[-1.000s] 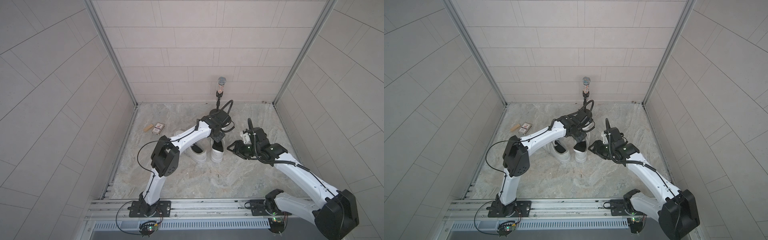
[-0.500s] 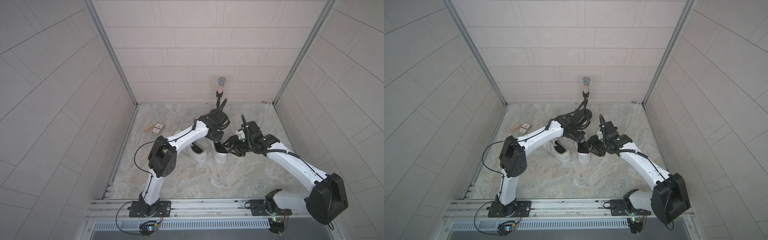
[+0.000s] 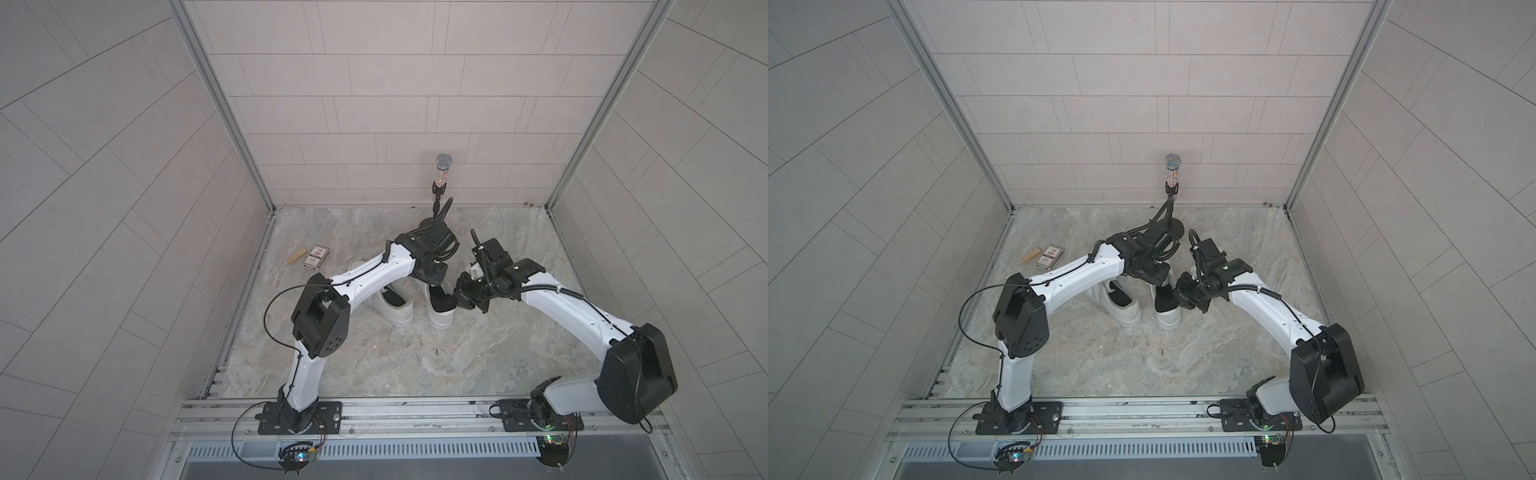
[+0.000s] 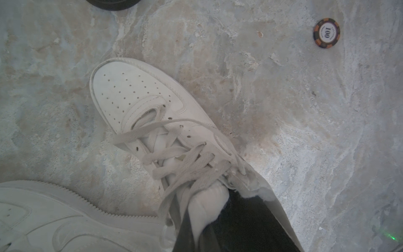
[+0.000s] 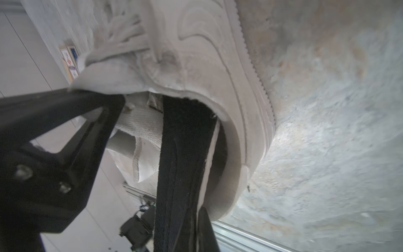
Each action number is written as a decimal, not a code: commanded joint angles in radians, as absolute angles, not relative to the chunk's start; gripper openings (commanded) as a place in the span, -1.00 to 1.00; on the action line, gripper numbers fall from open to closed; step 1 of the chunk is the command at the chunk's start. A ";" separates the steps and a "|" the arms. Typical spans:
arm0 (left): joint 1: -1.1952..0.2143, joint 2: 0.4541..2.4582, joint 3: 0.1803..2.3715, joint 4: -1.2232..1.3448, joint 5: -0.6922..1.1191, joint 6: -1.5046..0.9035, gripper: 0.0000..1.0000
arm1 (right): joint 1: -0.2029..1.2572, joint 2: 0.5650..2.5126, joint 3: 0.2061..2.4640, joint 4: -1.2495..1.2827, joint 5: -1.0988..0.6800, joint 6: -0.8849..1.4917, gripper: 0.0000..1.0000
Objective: Insert the insole into the shoe
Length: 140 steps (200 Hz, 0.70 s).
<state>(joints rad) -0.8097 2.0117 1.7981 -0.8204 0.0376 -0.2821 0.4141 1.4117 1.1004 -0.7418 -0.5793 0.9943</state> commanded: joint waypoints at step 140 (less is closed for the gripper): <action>-0.821 1.893 1.725 -0.740 0.084 -0.458 -1.00 | 0.402 1.555 1.181 -0.846 -0.595 0.856 -0.36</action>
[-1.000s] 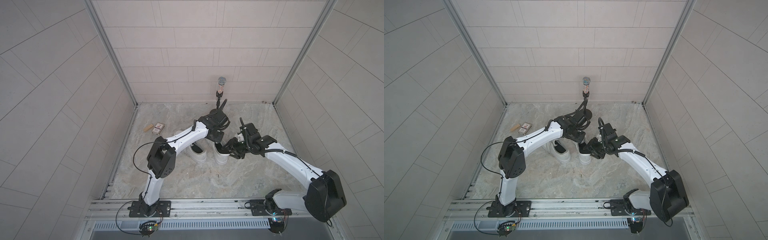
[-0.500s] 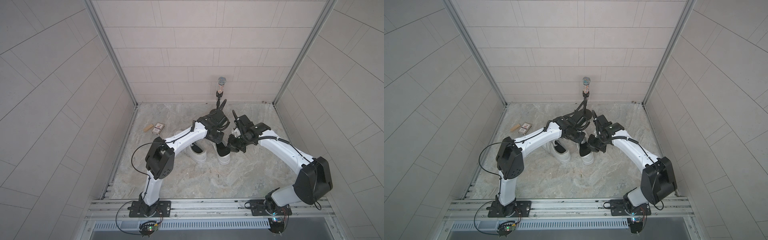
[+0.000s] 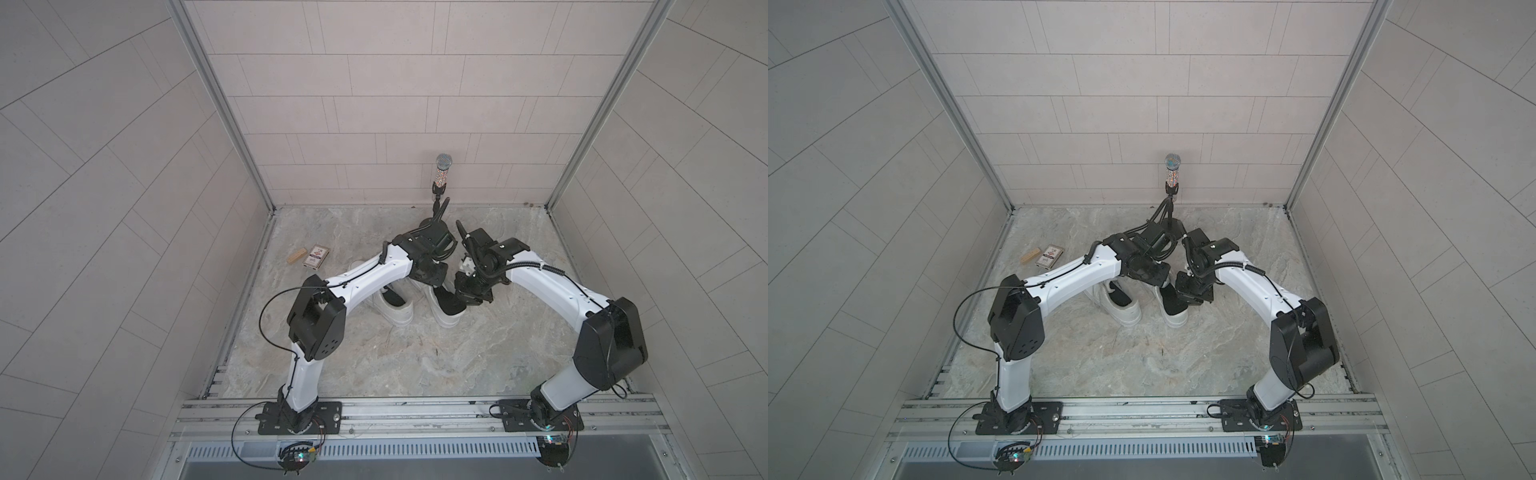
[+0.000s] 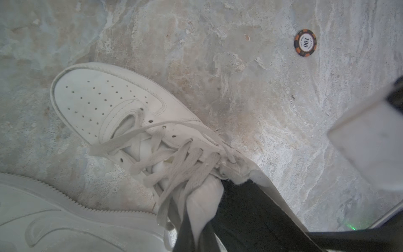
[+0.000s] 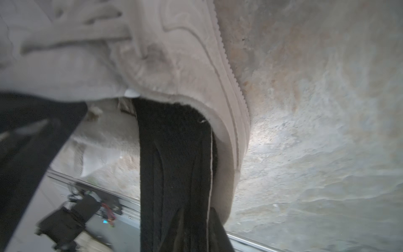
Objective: Insert the insole into the shoe
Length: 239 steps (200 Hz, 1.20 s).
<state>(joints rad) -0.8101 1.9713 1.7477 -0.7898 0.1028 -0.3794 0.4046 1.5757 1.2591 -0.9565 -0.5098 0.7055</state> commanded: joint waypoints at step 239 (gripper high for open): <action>-0.833 1.889 1.655 -0.678 0.202 -0.569 -1.00 | 0.477 1.560 1.175 -0.719 -0.255 0.421 -0.98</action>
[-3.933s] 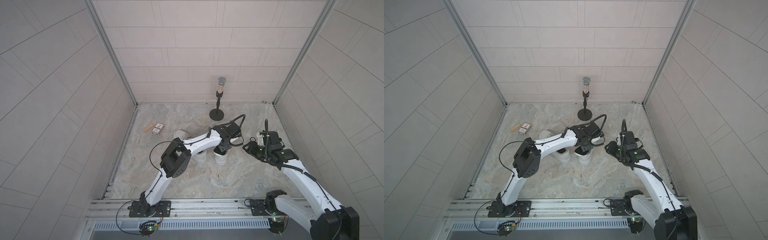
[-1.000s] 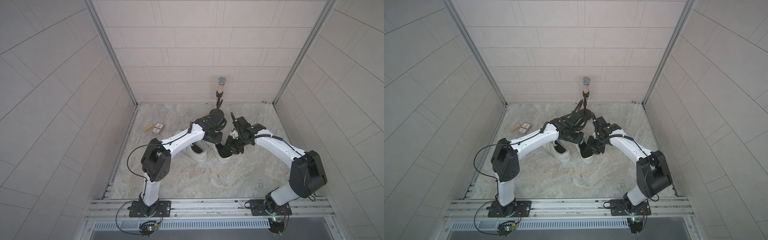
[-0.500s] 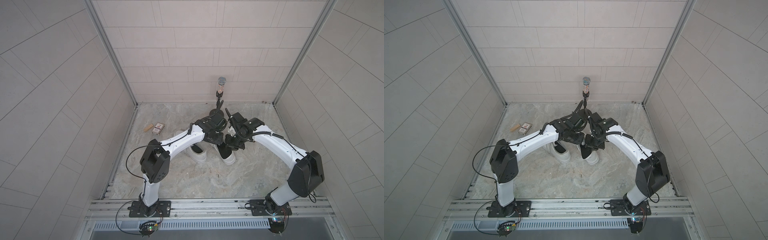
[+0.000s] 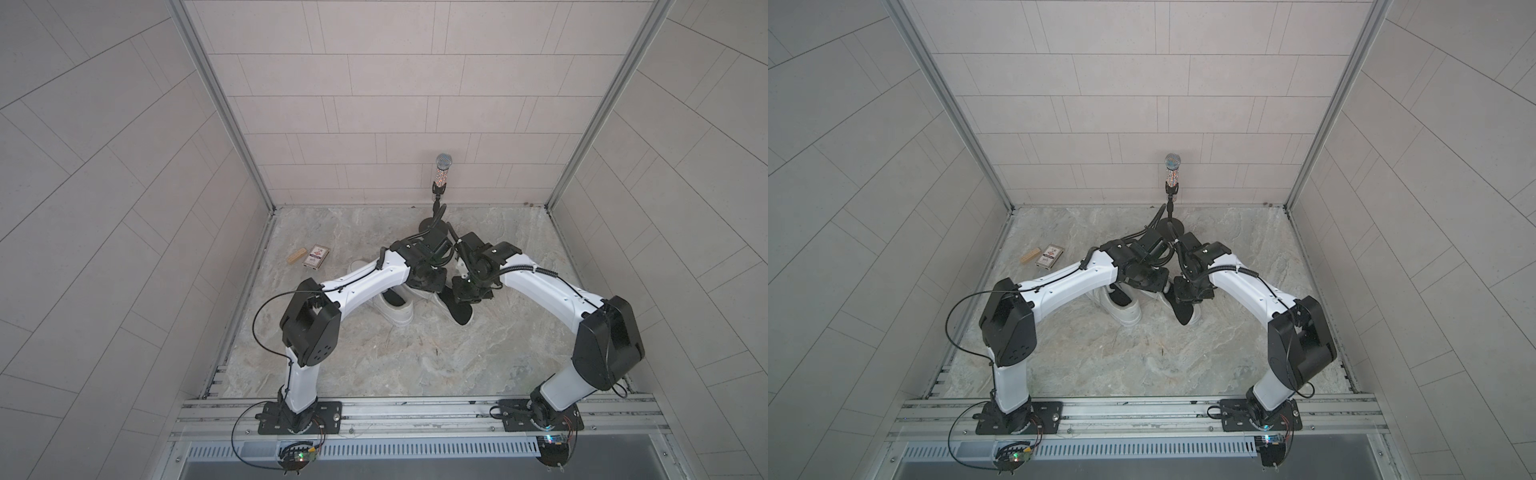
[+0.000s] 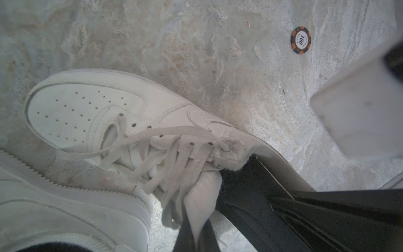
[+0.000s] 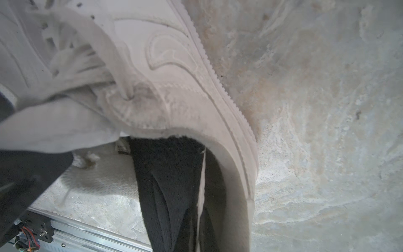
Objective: Insert the insole into the shoe
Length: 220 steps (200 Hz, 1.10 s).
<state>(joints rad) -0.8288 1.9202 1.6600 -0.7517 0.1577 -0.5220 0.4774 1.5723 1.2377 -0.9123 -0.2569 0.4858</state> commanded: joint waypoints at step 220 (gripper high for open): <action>-0.795 1.890 1.638 -0.709 0.111 -0.680 -1.00 | 0.436 1.461 1.225 -0.878 -0.315 0.290 -0.80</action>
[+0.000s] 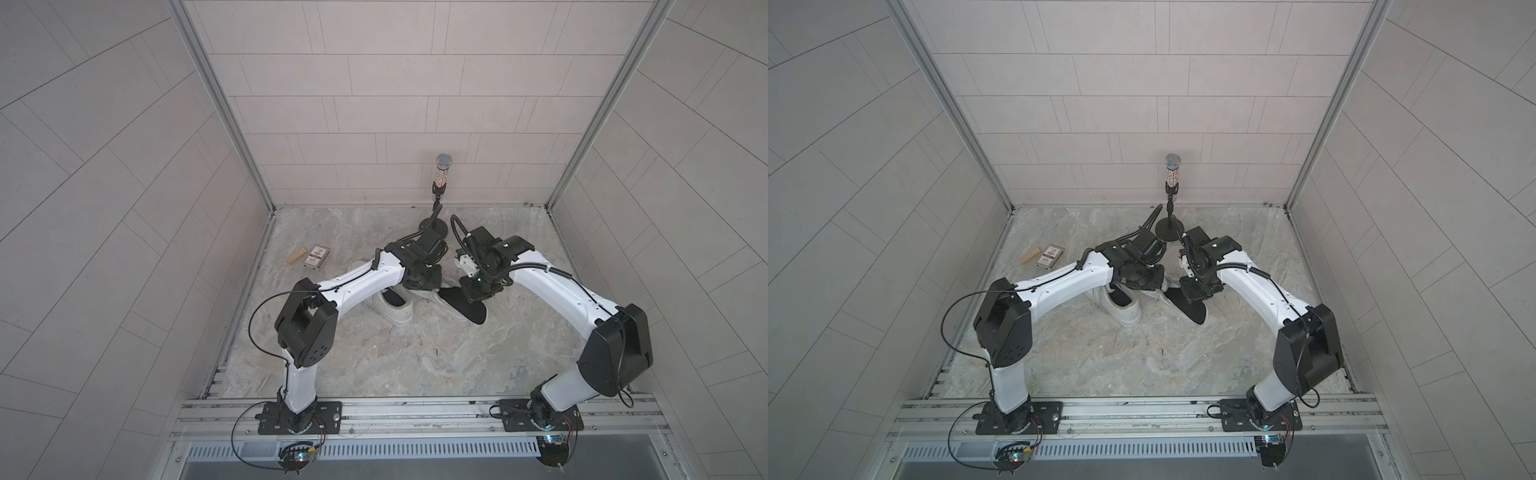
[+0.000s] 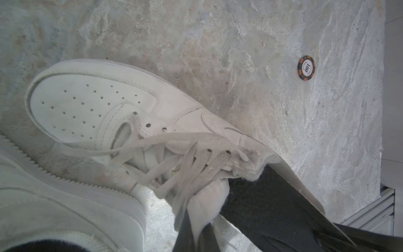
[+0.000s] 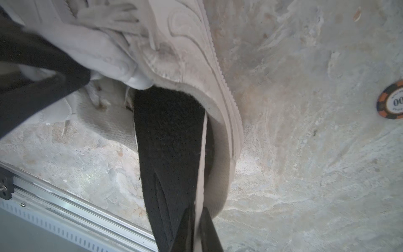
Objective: Insert the insole into the shoe
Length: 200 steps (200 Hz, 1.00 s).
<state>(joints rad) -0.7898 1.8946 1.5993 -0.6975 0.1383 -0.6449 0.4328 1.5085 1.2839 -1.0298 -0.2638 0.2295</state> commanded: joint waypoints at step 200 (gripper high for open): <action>-0.824 1.829 1.558 -0.606 0.122 -0.783 -1.00 | 0.478 1.584 1.116 -0.753 -0.272 0.471 -0.57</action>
